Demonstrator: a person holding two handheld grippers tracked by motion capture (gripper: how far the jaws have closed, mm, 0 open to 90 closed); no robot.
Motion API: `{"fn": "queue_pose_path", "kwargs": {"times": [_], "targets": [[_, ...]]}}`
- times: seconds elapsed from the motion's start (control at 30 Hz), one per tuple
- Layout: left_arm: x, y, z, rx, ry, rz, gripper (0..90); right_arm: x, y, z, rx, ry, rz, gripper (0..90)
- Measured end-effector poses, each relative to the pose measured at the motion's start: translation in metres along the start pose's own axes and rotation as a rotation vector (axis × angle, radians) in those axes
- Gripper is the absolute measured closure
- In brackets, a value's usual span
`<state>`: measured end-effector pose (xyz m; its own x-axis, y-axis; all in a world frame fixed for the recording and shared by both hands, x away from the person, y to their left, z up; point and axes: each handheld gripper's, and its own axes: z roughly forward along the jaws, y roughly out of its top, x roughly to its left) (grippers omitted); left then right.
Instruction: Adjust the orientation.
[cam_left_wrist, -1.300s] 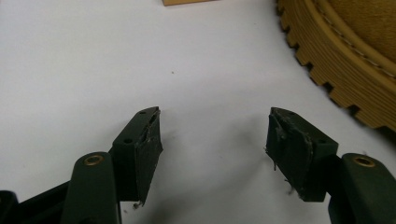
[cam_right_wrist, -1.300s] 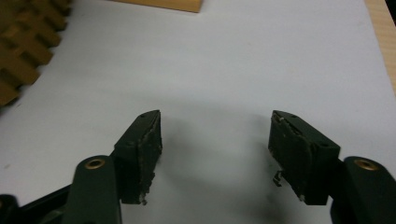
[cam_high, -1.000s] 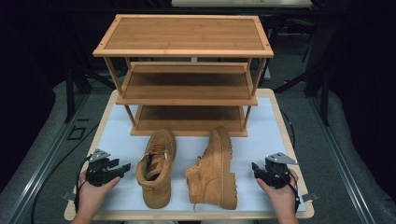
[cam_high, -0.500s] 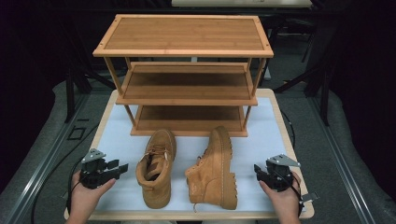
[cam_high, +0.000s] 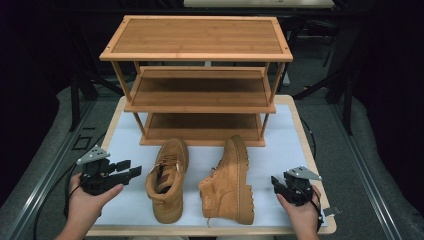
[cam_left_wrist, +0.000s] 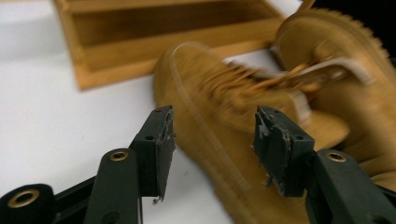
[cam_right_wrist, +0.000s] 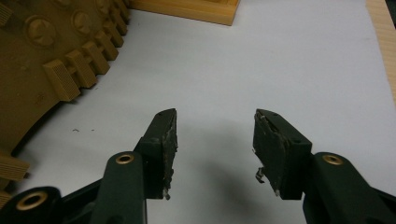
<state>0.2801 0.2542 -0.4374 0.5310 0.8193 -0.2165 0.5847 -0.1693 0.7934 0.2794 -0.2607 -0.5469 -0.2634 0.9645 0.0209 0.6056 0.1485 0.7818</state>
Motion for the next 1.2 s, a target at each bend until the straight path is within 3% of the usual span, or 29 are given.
{"fn": "queue_pose_path", "kwargs": {"times": [0.07,0.1,0.33,0.47,0.63,0.67,0.87,0.97,1.1,1.2], "targets": [[-0.007,0.004,0.003,-0.004,-0.010,0.005,48.1,0.000,0.000,-0.001,-0.006,-0.001,0.002,49.1],[-0.011,0.006,0.008,-0.005,-0.039,0.011,47.9,0.000,0.000,-0.002,-0.012,0.004,0.009,49.0],[-0.017,0.001,0.024,0.045,-0.054,-0.003,47.4,-0.004,-0.001,0.000,0.002,0.018,0.035,48.6],[-0.020,-0.005,0.026,0.082,-0.056,-0.028,50.5,-0.005,-0.001,0.000,-0.003,0.019,0.034,48.6],[-0.026,-0.010,0.023,0.080,-0.045,-0.047,54.9,-0.005,-0.002,0.000,-0.009,0.021,0.039,48.3],[-0.027,-0.010,0.023,0.083,-0.051,-0.048,59.3,-0.005,-0.002,-0.001,-0.008,0.022,0.041,48.3],[-0.029,-0.005,0.025,0.110,-0.033,-0.024,74.1,-0.004,-0.002,0.000,-0.007,0.026,0.038,48.2],[-0.025,0.001,0.024,0.146,-0.044,-0.015,77.0,-0.004,-0.002,0.001,-0.008,0.023,0.038,48.3],[-0.017,0.010,0.020,0.166,0.028,0.047,80.1,-0.005,-0.002,0.000,-0.014,0.021,0.044,48.3],[-0.006,0.014,0.020,0.186,0.042,0.054,80.2,-0.006,-0.002,0.000,-0.015,0.021,0.047,48.3]]}}
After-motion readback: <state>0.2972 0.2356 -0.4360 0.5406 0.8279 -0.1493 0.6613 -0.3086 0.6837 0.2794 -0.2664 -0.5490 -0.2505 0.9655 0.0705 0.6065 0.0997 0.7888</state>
